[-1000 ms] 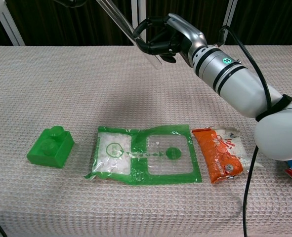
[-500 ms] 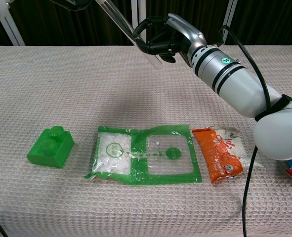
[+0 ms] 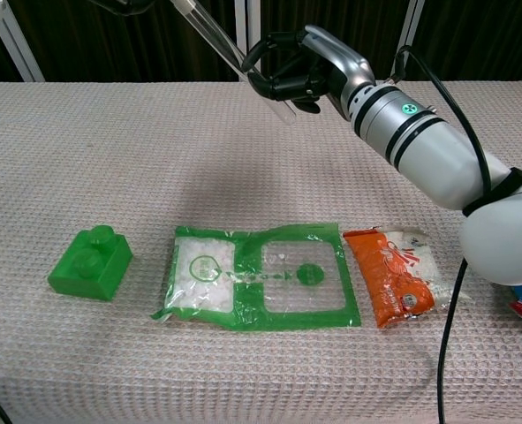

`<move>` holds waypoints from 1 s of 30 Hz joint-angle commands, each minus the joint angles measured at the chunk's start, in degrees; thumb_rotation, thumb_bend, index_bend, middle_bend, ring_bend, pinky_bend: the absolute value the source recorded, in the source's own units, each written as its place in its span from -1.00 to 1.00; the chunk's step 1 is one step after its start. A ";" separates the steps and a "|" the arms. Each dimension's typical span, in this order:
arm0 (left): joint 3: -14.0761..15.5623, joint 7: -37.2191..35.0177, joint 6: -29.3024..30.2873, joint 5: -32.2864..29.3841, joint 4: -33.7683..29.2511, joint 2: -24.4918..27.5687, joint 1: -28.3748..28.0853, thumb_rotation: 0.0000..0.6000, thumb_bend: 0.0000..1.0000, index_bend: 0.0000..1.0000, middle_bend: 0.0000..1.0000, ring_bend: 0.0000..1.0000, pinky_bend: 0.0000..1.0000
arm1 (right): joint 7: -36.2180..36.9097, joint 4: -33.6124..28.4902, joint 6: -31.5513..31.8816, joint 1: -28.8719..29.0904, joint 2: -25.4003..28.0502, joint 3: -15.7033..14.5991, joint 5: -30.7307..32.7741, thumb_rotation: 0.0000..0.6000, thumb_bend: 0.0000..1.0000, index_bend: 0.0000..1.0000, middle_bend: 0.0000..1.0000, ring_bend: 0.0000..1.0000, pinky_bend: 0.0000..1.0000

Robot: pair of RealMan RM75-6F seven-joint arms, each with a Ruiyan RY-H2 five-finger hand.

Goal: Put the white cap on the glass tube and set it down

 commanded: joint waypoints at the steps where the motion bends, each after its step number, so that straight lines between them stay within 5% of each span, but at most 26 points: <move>1: 0.35 0.34 0.30 0.15 -0.38 1.18 0.68 0.92 -0.18 -0.65 -0.72 -0.89 -0.79 | -1.69 -0.45 -0.25 -0.35 1.16 -0.30 0.03 1.00 0.30 0.95 1.00 1.00 1.00; 15: 3.34 1.43 -0.78 -1.83 1.45 5.76 4.09 0.88 -0.18 -0.65 -0.72 -0.89 -0.79 | -19.72 -3.34 -6.03 -1.04 6.21 -0.98 4.65 1.00 0.32 0.95 1.00 1.00 1.00; 30: 5.47 0.03 -1.81 -2.29 5.11 4.73 5.92 0.88 -0.18 -0.65 -0.72 -0.89 -0.79 | -36.01 5.59 -9.75 0.84 -2.02 -0.13 11.21 1.00 0.33 0.95 1.00 1.00 1.00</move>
